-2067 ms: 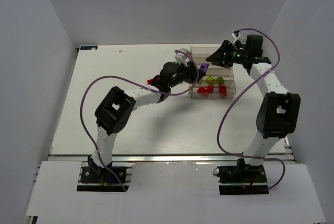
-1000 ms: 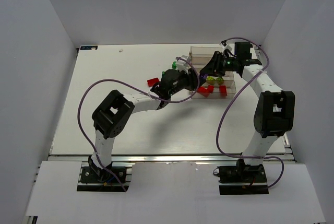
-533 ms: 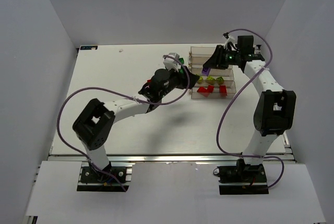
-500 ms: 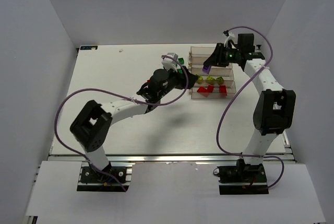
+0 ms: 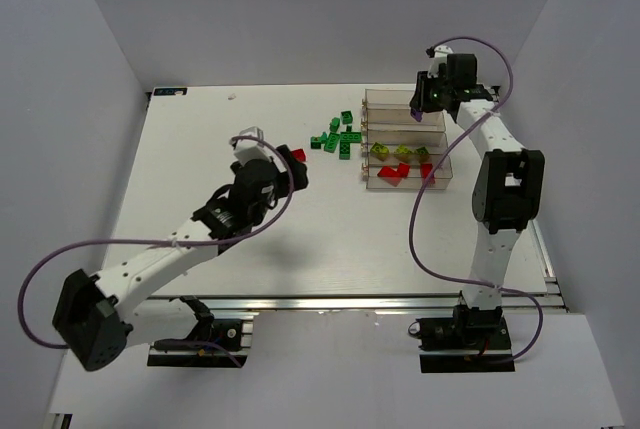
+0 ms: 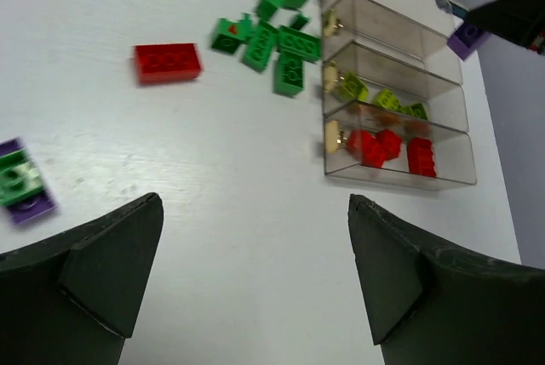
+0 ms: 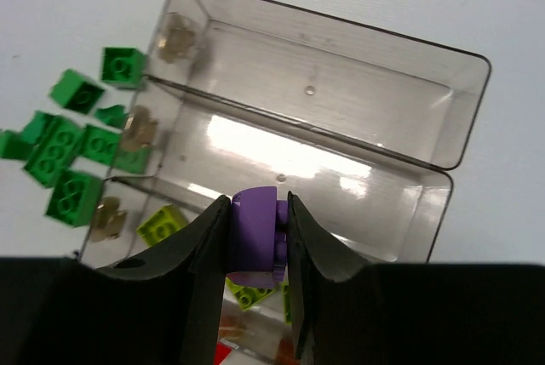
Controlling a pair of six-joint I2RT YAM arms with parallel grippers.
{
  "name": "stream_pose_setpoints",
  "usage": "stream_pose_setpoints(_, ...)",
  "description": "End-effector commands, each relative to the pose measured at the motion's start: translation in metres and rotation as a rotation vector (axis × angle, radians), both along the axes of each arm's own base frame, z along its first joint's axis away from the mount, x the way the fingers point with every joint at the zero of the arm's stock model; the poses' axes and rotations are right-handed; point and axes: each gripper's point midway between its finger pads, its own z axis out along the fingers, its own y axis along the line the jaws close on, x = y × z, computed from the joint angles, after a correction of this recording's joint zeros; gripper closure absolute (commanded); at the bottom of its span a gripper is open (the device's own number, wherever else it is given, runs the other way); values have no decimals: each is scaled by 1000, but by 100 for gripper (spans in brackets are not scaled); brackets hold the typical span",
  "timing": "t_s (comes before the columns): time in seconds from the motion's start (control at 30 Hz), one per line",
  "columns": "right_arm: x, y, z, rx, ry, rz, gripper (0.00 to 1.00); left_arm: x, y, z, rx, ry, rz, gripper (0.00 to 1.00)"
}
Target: Sort the legos into containers by color
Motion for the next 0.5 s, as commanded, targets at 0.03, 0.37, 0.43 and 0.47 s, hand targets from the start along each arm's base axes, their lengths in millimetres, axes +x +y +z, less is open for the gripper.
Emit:
stream_pose_setpoints(0.03, 36, -25, 16, -82, -104, -122, 100, -25, 57, -2, 5, 41, 176, 2)
stream_pose_setpoints(0.37, 53, -36, -9, -158, -126, -138, 74, -54, 87, -19, -48, 116, 259, 2)
stream_pose_setpoints(0.43, 54, -36, -14, -164, -121, -138, 65, -55, 87, -20, -56, 126, 267, 2)
stream_pose_setpoints(0.47, 55, -37, -16, -168, -122, -139, 61, -55, 87, -22, -53, 133, 269, 2)
